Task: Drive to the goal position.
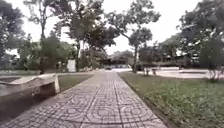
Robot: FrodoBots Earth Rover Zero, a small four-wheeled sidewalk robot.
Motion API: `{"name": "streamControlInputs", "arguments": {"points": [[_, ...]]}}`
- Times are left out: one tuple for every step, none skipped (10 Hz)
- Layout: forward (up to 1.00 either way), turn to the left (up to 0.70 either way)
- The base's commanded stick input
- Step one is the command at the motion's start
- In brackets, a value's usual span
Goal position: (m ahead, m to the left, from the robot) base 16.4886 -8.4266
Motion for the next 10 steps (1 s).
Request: {"name": "streamControlInputs", "arguments": {"points": [[1.0, 0.0], [1.0, 0.0], [1.0, 0.0], [1.0, 0.0], [1.0, 0.0], [1.0, 0.0], [1.0, 0.0], [1.0, 0.0], [1.0, 0.0], [1.0, 0.0]]}}
